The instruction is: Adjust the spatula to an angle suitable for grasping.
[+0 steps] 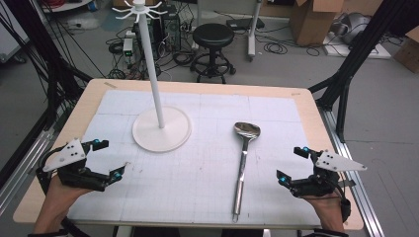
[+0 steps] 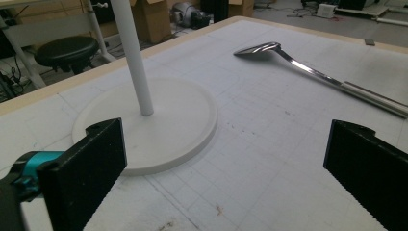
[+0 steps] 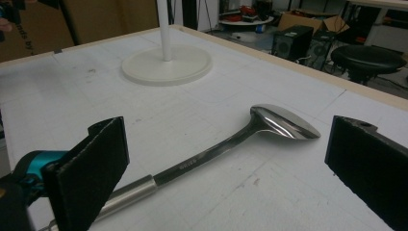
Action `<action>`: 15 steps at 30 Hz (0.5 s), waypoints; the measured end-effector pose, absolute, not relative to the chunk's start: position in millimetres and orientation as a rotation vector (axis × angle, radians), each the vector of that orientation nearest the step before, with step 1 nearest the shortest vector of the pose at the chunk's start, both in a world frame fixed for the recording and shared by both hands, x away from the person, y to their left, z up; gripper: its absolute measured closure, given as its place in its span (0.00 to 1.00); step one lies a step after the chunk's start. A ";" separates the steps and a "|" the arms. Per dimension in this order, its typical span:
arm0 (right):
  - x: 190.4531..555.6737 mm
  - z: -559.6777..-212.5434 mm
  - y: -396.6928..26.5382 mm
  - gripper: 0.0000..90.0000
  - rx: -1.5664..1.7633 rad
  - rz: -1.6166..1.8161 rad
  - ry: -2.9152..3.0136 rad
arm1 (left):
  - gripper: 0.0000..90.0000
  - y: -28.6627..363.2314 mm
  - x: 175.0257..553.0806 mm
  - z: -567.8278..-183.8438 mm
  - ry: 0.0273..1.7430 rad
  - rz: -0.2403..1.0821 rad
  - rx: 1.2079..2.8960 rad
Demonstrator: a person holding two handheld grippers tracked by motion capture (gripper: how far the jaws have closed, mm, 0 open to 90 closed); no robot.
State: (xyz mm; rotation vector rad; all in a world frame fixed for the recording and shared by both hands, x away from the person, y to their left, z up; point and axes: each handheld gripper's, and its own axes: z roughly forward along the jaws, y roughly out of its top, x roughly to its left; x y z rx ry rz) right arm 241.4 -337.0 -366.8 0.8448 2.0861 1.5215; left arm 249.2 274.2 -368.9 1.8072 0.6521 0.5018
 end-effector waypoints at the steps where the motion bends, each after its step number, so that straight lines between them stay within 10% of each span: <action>1: 242.1 -366.2 -337.0 0.00 0.838 1.524 2.082 | 0.02 274.6 249.2 -368.8 0.651 0.501 1.803; 15: 243.0 -367.2 -334.0 0.00 0.812 1.505 2.117 | 0.02 280.1 245.0 -364.8 0.641 0.523 1.792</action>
